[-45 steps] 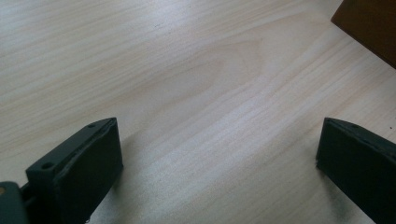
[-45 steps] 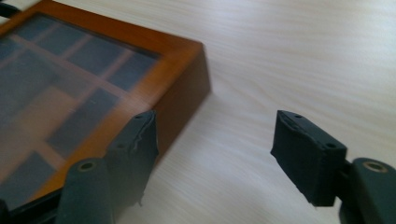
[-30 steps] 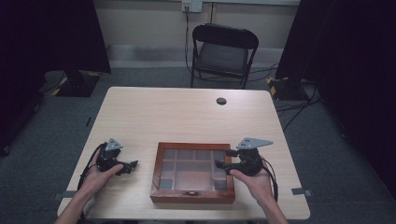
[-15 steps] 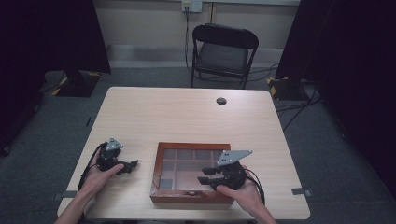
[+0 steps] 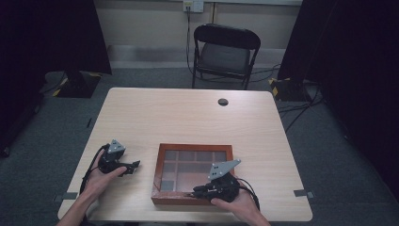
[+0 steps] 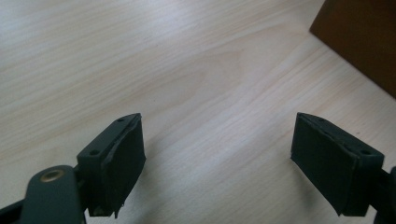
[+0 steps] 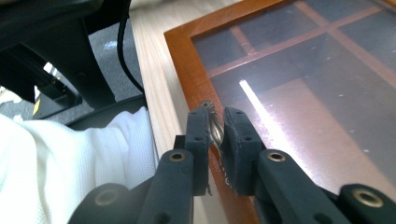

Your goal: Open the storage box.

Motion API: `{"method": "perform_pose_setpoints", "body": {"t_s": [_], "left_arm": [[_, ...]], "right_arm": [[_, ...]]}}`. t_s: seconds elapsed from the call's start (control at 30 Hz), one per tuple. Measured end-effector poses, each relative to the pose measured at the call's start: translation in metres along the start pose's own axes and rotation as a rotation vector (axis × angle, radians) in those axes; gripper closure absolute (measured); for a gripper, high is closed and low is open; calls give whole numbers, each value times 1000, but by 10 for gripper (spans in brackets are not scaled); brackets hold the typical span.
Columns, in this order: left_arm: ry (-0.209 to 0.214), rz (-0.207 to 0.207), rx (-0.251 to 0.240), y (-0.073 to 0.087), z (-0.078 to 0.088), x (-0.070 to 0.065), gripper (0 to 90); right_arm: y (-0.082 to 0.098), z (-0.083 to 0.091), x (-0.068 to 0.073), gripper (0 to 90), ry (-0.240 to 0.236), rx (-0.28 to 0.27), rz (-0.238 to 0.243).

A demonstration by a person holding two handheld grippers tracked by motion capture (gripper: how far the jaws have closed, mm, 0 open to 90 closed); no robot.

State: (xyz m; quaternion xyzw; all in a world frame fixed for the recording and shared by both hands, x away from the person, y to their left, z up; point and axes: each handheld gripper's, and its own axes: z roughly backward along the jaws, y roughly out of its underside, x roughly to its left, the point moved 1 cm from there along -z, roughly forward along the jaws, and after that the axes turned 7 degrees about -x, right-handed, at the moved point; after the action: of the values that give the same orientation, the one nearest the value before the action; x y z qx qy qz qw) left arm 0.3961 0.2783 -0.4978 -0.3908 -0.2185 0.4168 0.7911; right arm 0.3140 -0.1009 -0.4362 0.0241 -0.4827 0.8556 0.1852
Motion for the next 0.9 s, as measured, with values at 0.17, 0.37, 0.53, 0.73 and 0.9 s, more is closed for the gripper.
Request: {"method": "perform_pose_setpoints", "body": {"t_s": [0.17, 0.37, 0.53, 0.73, 0.9], "left_arm": [[29, 30, -51, -5, 7, -5, 171], [59, 26, -66, -9, 9, -12, 169], [85, 37, -68, -12, 11, -19, 169], [113, 21, -109, -18, 17, -27, 178], [130, 5, -119, -20, 18, -31, 178]], "right_arm": [[0, -3, -2, 827, -4, 5, 9], [3, -6, -4, 808, -5, 19, 21], [5, -8, -4, 808, -14, 13, 27], [4, -8, -3, 816, -10, 16, 49], [4, -7, -6, 821, -27, 23, 47]]}}
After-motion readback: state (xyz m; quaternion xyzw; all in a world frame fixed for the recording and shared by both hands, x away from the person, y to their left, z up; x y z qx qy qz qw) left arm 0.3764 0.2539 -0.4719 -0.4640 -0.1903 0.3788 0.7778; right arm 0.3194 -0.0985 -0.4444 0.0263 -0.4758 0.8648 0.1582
